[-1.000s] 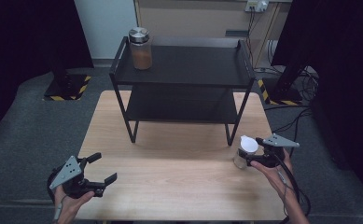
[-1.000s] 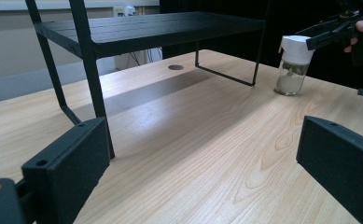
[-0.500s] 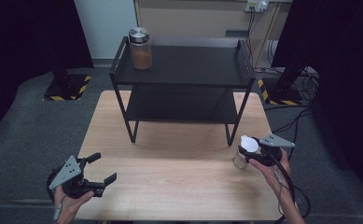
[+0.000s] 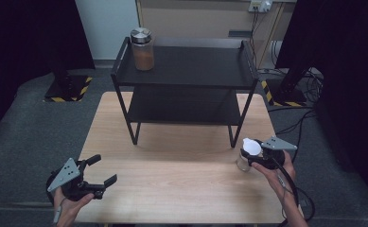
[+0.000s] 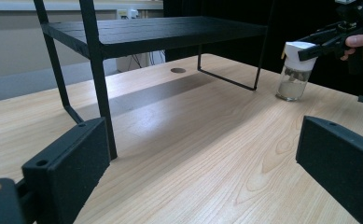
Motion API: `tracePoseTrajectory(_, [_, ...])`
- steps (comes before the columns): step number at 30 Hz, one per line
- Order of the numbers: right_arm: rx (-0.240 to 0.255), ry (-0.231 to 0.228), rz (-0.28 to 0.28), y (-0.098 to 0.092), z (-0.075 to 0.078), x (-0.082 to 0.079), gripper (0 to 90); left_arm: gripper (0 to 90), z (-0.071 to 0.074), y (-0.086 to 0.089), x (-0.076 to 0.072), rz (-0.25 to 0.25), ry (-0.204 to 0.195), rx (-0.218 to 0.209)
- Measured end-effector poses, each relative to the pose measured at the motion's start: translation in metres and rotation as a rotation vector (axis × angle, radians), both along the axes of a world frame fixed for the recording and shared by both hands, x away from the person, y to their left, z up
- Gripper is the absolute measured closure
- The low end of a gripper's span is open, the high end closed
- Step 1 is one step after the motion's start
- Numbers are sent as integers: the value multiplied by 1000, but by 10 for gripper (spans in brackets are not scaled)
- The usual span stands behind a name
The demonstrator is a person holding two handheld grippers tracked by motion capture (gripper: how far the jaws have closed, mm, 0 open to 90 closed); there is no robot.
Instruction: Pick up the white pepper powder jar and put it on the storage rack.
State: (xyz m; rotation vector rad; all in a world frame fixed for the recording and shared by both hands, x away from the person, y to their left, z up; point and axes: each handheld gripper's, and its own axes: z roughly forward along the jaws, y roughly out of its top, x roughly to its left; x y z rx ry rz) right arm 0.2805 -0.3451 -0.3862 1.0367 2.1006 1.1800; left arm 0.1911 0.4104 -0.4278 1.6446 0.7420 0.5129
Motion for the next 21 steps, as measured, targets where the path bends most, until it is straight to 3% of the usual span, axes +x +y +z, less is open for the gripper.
tracePoseTrajectory(8, [19, -12, 103, -3, 18, 3, 320, 17, 0, 0, 0, 1, 2, 3])
tracePoseTrajectory(16, [7, -3, 248, 2, 53, 16, 320, 18, 0, 0, 0, 1, 1, 3])
tracePoseTrajectory(21, [36, 11, 339, 6, 76, 28, 319, 17, 0, 1, 0, 2, 0, 0])
